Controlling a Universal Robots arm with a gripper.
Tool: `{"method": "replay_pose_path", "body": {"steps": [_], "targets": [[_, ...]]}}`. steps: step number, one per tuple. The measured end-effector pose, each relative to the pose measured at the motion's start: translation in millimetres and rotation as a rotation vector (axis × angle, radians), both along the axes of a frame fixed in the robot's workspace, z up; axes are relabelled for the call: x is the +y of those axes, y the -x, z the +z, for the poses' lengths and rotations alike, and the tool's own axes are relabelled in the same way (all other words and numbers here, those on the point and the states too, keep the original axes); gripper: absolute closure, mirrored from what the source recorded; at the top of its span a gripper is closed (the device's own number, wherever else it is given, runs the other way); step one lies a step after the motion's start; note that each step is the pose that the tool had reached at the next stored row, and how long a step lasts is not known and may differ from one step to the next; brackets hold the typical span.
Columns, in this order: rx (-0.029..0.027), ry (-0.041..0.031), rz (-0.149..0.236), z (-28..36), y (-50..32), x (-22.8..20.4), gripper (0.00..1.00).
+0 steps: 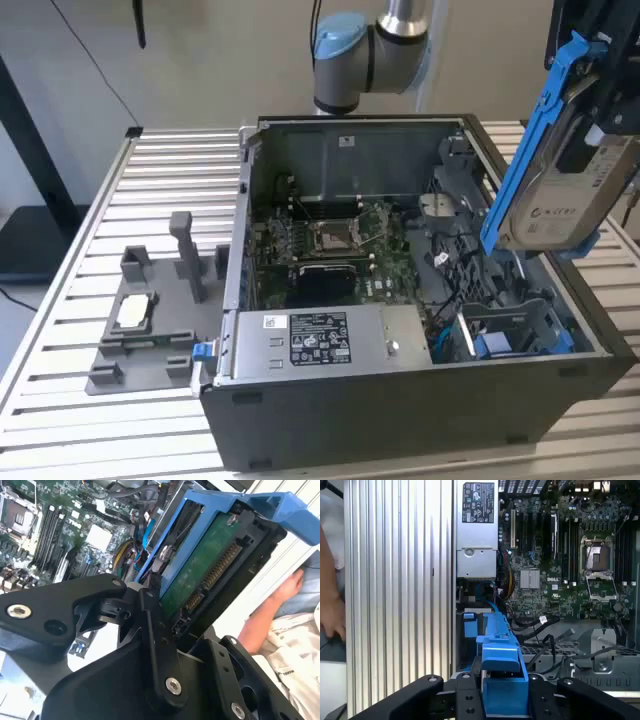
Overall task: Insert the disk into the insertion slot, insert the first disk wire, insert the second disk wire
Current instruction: 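Insert the disk into the insertion slot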
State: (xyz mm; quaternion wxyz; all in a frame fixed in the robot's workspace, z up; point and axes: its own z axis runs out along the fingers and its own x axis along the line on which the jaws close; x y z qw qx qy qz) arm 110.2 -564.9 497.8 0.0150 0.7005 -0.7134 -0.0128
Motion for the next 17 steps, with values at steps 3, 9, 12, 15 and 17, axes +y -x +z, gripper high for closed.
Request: {"method": "replay_pose_path", "body": {"steps": [3,9,12,15,17], "targets": [[0.0,-0.0001,0.0,0.0,0.0,0.0,0.67],[0.0,-0.0001,0.0,-1.8,0.0,0.0,0.67],[0.0,0.0,0.0,-3.3,0.0,0.0,0.67],[0.0,0.0,0.0,-5.6,0.0,-0.5,0.67],[0.0,0.0,0.0,-7.8,-0.1,-0.9,0.67]]}}
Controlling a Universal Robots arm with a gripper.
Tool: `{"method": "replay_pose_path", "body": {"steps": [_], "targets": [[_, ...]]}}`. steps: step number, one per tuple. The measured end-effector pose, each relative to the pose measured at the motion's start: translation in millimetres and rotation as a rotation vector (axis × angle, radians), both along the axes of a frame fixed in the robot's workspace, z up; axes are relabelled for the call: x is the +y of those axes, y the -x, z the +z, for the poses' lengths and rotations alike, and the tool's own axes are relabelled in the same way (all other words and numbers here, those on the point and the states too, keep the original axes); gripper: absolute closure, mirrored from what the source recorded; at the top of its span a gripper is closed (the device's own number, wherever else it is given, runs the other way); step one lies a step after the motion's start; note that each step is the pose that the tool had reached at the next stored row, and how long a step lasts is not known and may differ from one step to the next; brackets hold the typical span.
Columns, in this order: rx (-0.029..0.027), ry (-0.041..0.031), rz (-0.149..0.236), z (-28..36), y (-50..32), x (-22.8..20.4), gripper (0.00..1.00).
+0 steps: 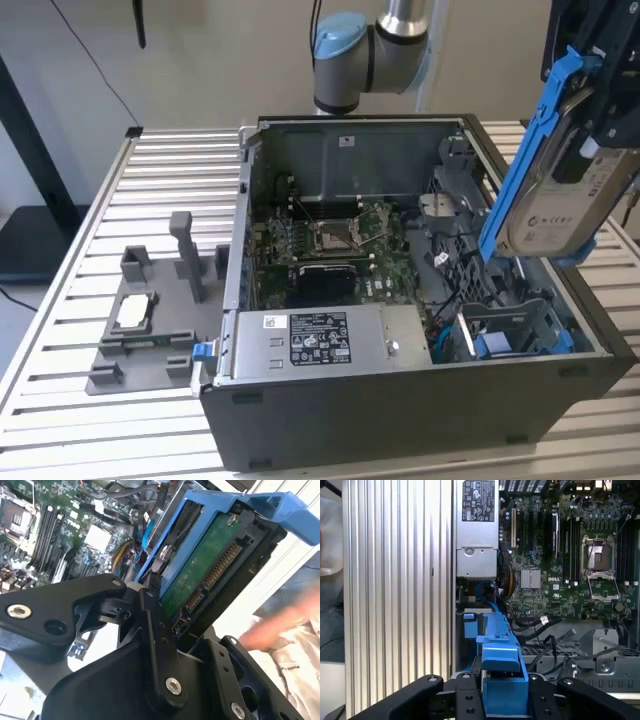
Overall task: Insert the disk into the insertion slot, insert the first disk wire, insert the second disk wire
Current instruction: 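Insert the disk into the insertion slot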
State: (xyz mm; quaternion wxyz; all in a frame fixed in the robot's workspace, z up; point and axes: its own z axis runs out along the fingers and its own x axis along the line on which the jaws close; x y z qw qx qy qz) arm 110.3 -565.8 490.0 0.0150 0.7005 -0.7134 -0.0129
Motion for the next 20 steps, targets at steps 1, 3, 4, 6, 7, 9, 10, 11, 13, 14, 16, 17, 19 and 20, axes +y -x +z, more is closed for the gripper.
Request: {"method": "replay_pose_path", "body": {"steps": [1,3,4,6,7,9,10,11,13,14,16,17,19,20], "targets": [[0.0,0.0,0.0,-1.2,0.0,-0.2,0.67],[0.0,-0.0002,0.0,-3.6,-0.1,-0.7,0.67],[0.0,0.0,0.0,-4.6,-0.2,-0.9,0.67],[0.0,-0.0004,0.0,-6.9,-0.5,-1.3,0.67],[0.0,-0.0006,0.0,-7.6,-0.5,-1.4,0.67],[0.0,-0.0009,0.0,-9.8,-0.5,-1.5,0.67],[0.0,-0.001,0.0,-11.1,-0.6,-1.5,0.67],[0.0,-0.001,0.0,-12.0,-0.6,-1.6,0.67],[-0.0004,-0.001,0.0,-14.0,-0.6,-1.7,0.67],[-0.0004,-0.0012,0.0,-15.3,-0.7,-1.8,0.67],[-0.0005,-0.0011,0.0,-17.8,-0.9,-1.9,0.67],[-0.0004,-0.001,0.0,-18.8,-0.9,-1.9,0.67],[-0.0004,-0.001,0.0,-20.4,-1.0,-1.9,0.67],[-0.0005,-0.001,0.0,-21.2,-1.1,-1.9,0.67]]}}
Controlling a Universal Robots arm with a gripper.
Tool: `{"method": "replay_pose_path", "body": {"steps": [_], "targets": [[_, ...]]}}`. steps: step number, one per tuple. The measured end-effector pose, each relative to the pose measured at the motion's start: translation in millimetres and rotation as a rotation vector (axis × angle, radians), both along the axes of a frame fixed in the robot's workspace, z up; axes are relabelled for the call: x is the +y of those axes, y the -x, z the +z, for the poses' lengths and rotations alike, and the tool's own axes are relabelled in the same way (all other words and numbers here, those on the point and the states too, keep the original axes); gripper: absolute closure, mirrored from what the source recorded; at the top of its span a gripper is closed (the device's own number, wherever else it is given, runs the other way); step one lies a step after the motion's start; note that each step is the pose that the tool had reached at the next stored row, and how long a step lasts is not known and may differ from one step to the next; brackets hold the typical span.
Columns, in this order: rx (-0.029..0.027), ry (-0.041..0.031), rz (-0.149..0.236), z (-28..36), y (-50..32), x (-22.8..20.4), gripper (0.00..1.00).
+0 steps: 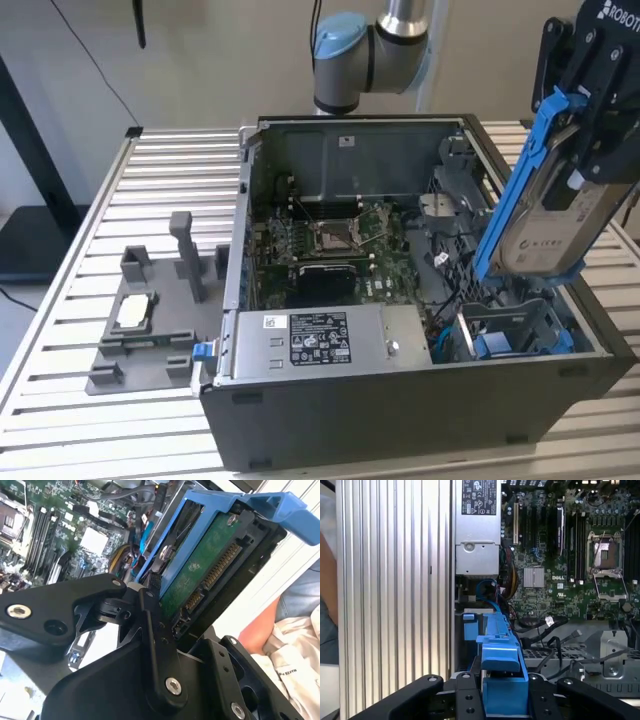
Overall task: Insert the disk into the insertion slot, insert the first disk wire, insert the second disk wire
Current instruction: 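Insert the disk into the insertion slot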
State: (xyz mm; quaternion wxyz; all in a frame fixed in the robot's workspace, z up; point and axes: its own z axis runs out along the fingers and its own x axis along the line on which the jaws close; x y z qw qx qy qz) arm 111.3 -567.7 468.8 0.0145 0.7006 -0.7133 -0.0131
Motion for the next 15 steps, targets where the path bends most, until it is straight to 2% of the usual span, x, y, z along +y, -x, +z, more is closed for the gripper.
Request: {"method": "replay_pose_path", "body": {"steps": [15], "targets": [[0.0,-0.0002,0.002,-17.0,-3.5,-1.7,0.67]]}}
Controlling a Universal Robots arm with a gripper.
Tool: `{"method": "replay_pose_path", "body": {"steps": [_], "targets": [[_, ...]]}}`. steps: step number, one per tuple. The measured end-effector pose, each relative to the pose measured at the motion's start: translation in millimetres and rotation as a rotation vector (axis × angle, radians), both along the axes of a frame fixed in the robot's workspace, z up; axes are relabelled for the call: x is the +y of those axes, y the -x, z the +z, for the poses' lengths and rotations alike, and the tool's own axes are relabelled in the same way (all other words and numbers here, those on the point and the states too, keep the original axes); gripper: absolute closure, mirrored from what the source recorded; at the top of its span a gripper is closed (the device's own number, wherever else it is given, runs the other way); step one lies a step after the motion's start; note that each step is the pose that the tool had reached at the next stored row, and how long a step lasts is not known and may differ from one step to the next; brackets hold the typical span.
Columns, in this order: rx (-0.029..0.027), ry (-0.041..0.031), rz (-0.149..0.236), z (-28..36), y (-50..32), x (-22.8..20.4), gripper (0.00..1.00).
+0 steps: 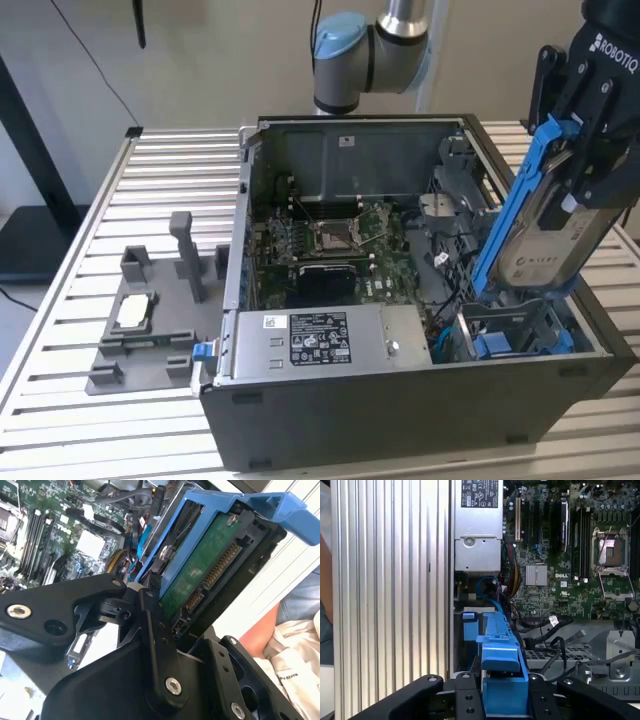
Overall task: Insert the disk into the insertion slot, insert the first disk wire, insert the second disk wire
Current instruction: 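Insert the disk into the insertion slot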
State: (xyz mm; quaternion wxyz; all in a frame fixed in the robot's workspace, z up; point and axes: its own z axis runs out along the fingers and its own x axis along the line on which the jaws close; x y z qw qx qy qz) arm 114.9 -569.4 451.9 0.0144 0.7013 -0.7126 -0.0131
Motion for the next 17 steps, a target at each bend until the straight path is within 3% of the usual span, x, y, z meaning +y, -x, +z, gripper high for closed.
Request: {"method": "replay_pose_path", "body": {"steps": [7,17], "targets": [[-0.0007,0.0004,0.001,-7.2,-0.6,-2.9,0.67],[-0.0018,0.0109,0.007,-19.6,-0.6,-3.4,0.67]]}}
